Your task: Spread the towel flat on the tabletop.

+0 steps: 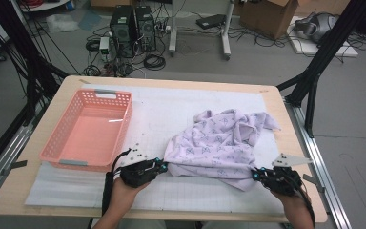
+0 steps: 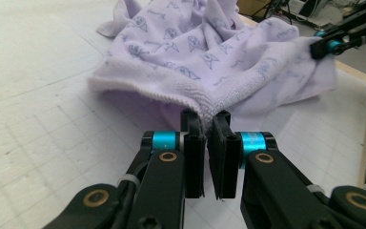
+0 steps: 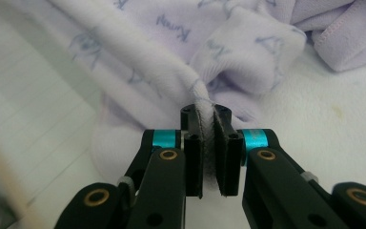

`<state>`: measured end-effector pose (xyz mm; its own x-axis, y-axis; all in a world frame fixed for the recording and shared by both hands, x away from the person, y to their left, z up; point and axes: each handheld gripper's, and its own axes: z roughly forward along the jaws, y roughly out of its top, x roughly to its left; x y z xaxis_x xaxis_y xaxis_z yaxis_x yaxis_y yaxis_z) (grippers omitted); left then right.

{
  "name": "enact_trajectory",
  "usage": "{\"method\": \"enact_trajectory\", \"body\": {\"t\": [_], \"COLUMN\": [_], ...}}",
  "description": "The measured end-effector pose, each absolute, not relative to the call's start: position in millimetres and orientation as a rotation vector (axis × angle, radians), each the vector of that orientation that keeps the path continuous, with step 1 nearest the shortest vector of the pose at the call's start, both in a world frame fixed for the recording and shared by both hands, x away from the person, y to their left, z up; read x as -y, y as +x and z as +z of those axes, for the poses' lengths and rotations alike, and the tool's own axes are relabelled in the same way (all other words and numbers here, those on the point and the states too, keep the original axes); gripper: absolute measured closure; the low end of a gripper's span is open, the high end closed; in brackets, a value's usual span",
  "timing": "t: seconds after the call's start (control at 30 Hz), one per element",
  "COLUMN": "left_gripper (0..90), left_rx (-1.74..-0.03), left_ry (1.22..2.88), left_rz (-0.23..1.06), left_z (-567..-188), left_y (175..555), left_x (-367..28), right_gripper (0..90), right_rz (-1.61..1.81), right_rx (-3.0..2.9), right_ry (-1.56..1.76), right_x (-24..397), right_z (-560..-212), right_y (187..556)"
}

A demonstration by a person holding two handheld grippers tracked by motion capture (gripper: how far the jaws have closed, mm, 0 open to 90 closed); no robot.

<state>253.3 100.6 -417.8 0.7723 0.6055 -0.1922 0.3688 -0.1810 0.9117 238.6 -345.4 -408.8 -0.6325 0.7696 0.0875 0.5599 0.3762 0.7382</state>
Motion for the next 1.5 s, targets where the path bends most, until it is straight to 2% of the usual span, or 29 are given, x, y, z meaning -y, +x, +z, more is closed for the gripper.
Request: {"method": "enact_trajectory", "body": {"t": [0.1, 0.23, 0.27, 0.33, 0.43, 0.6, 0.77, 0.87, 0.97, 1.2, 1.4, 1.47, 1.5], "left_gripper": [84.6, 84.4, 84.2, 83.2, 82.7, 83.2, 83.3, 83.4, 83.5, 84.5, 84.0, 80.9, 76.3], "left_rx": [-0.679, -0.648, -0.652, -0.683, -0.733, -0.778, -0.853, -0.888, -0.935, -1.09, -1.123, -1.112, -1.107], "left_ry": [1.813, 1.811, 1.822, 1.829, 1.837, 1.875, 1.882, 1.877, 1.859, 1.817, 1.822, 1.802, 1.792], "left_rz": [0.297, 0.255, 0.237, 0.219, 0.202, 0.19, 0.191, 0.197, 0.211, 0.378, 0.438, 0.436, 0.425], "left_z": [-407.1, -402.8, -403.8, -406.6, -410.8, -415.5, -421.9, -423.0, -424.4, -435.1, -441.4, -440.8, -439.9], "left_y": [238.8, 233.1, 235.9, 242.6, 256.6, 277.7, 294.7, 303.3, 313.2, 342.9, 358.0, 357.7, 356.5], "left_x": [-99.9, -93.8, -92.2, -89.1, -85.0, -78.6, -80.9, -84.7, -87.1, -92.8, -84.7, -78.9, -77.7], "right_gripper": [84.2, 82.8, 79.1, 63.0, 55.7, 52.6, 49.1, 52.4, 84.1, 86.0, 86.1, 86.1, 86.0], "right_rz": [1.167, 1.158, 1.138, 1.158, 1.242, 1.216, 1.014, 0.91, 0.908, 0.88, 0.878, 0.852, 0.845], "right_rx": [-2.397, -2.482, -2.48, -2.419, -2.304, -2.246, -2.376, -2.45, -2.489, -2.281, -2.088, -2.002, -1.968], "right_ry": [1.173, 1.188, 1.191, 1.218, 1.236, 1.258, 1.235, 1.137, 1.028, 1.048, 1.199, 1.233, 1.251], "right_x": [356.6, 364.5, 364.0, 362.8, 360.2, 345.7, 318.4, 299.1, 289.8, 285.7, 295.4, 295.3, 295.2], "right_z": [-397.0, -381.0, -378.4, -375.5, -373.6, -383.5, -421.7, -436.1, -435.2, -431.5, -426.5, -421.6, -419.2], "right_y": [217.7, 199.6, 198.2, 200.0, 211.2, 245.5, 280.0, 294.3, 310.4, 353.1, 382.6, 388.0, 389.8]}}
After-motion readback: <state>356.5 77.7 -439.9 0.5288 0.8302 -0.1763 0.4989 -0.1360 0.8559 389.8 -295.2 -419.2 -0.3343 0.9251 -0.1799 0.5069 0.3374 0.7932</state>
